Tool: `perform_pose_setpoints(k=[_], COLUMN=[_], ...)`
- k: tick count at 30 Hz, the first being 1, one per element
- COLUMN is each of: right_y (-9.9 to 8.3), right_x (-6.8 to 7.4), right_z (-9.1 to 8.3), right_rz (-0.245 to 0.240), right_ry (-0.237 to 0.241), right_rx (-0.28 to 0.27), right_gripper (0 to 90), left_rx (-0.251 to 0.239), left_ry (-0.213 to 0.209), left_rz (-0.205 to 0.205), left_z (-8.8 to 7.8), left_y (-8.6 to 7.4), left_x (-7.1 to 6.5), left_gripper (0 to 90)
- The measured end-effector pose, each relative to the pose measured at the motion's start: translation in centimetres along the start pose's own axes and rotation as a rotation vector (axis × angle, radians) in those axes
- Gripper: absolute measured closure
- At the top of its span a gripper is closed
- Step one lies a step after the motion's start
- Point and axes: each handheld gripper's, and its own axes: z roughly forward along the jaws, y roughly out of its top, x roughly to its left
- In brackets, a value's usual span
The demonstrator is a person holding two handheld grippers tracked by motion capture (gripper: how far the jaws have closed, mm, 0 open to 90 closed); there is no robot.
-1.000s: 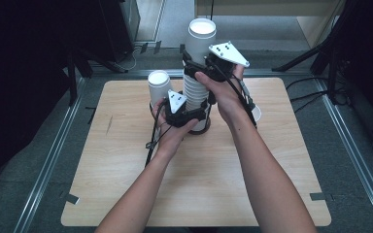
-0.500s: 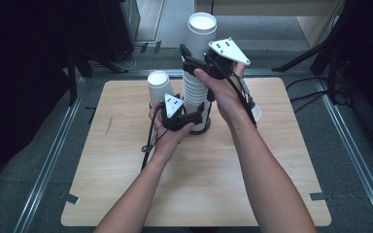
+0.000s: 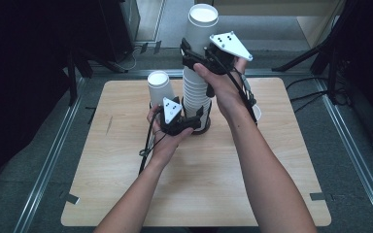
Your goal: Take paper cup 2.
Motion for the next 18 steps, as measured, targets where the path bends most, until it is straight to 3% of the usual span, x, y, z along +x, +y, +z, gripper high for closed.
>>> perform_pose_setpoints(k=[6,18], right_y=[0.9,2.2], right_x=[0.1,0.2], right_z=[-0.3,-0.9], right_rz=[0.005,0.001], right_ry=[0.0,-0.003], right_rx=[-0.02,-0.048], right_gripper=[15.7,15.8], left_rx=[0.022,-0.003], left_ry=[-0.014,-0.056], left_rz=[0.011,0.01], left_z=[-0.4,-2.1], left_y=[-0.8,-1.1], left_x=[-0.2,-0.1], left_gripper=[7.8,7.6])
